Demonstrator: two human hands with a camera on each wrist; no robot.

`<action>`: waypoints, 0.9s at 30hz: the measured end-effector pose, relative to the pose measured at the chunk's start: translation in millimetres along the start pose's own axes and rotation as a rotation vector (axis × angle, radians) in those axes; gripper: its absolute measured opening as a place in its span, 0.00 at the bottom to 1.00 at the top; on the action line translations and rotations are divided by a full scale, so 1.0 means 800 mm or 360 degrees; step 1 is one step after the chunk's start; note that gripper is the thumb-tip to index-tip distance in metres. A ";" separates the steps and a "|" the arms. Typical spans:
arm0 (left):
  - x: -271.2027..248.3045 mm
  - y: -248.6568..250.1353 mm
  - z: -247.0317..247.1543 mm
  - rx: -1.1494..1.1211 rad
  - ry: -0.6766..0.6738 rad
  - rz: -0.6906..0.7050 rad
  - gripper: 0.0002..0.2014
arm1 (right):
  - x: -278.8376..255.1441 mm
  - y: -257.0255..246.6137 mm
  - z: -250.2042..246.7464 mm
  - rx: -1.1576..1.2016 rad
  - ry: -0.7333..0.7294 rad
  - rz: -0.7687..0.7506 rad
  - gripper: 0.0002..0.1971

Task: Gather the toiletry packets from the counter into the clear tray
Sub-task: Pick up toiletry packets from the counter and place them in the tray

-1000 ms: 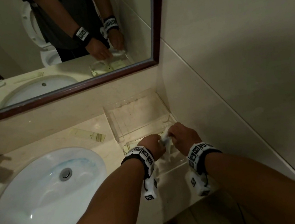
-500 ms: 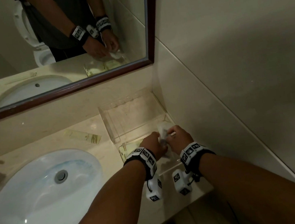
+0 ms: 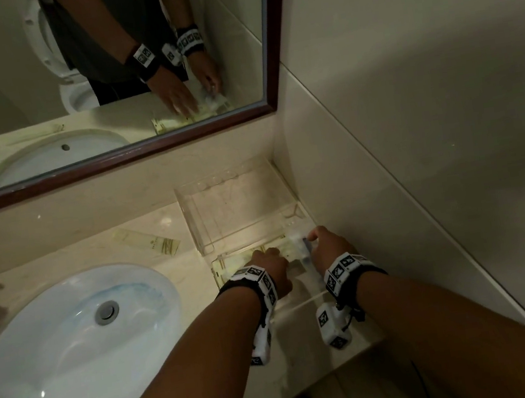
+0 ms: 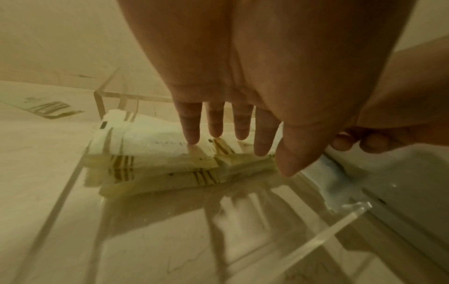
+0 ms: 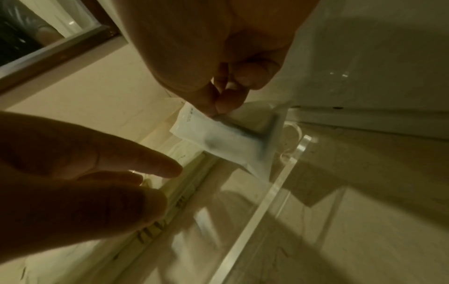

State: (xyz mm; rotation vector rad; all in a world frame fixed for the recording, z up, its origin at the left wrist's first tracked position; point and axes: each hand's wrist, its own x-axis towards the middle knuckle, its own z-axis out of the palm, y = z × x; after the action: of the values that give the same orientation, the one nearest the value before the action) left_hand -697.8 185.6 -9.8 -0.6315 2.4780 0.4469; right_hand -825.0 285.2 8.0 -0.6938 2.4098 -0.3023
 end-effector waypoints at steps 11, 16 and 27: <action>0.011 -0.003 0.010 0.0012 -0.0038 0.0056 0.22 | 0.008 0.006 0.005 -0.0286 0.0031 -0.0022 0.14; 0.012 -0.001 0.006 0.0027 -0.0086 0.0042 0.22 | 0.006 0.005 0.010 -0.0275 0.0146 -0.0058 0.14; 0.009 0.000 0.002 0.0009 -0.0126 0.0033 0.25 | 0.004 0.002 0.038 -0.0568 -0.0051 -0.0244 0.25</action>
State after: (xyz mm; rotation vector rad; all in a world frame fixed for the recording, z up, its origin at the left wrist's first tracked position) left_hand -702.5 184.0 -15.0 -0.5752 2.4118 0.4637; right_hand -809.4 283.2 -18.2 -1.0358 2.4078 0.0825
